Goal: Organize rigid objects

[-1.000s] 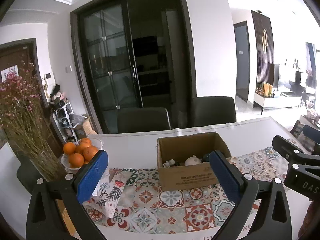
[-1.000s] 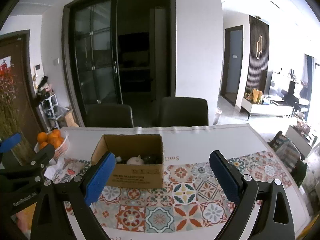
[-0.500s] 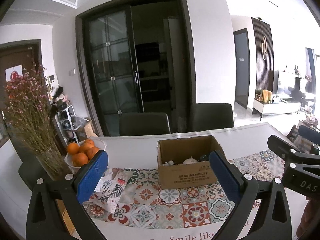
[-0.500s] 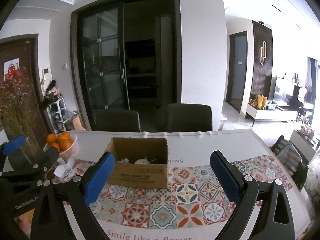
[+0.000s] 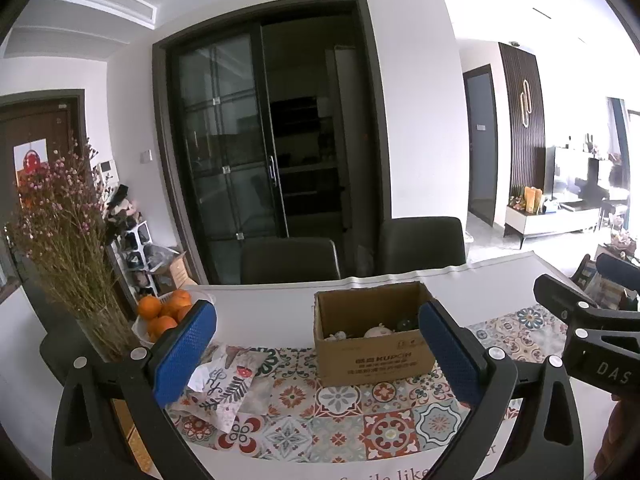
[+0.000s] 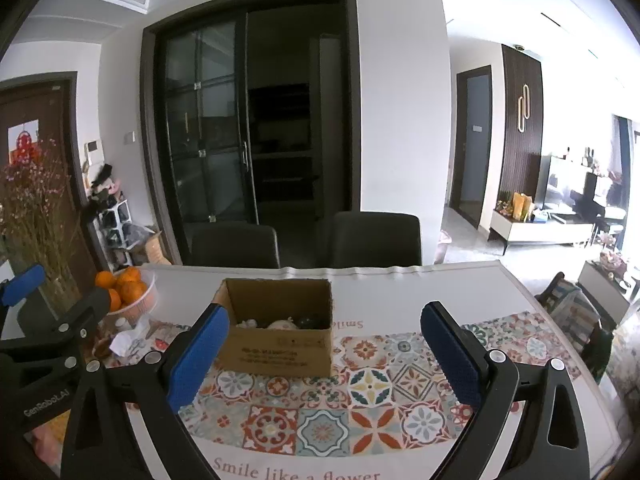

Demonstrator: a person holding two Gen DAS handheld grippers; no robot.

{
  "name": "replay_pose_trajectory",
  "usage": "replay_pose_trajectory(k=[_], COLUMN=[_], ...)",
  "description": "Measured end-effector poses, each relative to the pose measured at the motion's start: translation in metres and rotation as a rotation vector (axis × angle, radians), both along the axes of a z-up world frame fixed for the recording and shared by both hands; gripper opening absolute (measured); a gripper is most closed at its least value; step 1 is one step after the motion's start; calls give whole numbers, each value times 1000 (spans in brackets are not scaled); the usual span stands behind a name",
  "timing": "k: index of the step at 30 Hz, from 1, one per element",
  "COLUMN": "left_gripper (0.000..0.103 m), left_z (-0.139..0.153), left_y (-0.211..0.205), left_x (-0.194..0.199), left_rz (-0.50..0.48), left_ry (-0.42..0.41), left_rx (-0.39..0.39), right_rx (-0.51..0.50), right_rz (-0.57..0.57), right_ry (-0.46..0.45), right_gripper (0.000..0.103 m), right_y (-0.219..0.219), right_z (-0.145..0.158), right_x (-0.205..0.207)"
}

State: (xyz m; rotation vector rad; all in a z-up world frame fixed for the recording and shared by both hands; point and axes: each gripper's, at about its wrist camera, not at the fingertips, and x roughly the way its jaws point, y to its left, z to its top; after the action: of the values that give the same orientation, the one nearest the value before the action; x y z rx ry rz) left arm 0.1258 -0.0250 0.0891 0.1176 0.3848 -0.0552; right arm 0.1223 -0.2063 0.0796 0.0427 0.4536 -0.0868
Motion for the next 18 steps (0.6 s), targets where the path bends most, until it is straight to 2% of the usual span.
replay_pose_trajectory(k=[18], left_gripper=[103], left_z=[4], left_y=[0], left_x=[-2], left_rz=[1], left_ry=[-4], left_rx=[-5], right_rx=[-3], right_rz=[0], right_ry=[-3], right_gripper=[98], right_y=[2], right_z=[2], right_x=[-4])
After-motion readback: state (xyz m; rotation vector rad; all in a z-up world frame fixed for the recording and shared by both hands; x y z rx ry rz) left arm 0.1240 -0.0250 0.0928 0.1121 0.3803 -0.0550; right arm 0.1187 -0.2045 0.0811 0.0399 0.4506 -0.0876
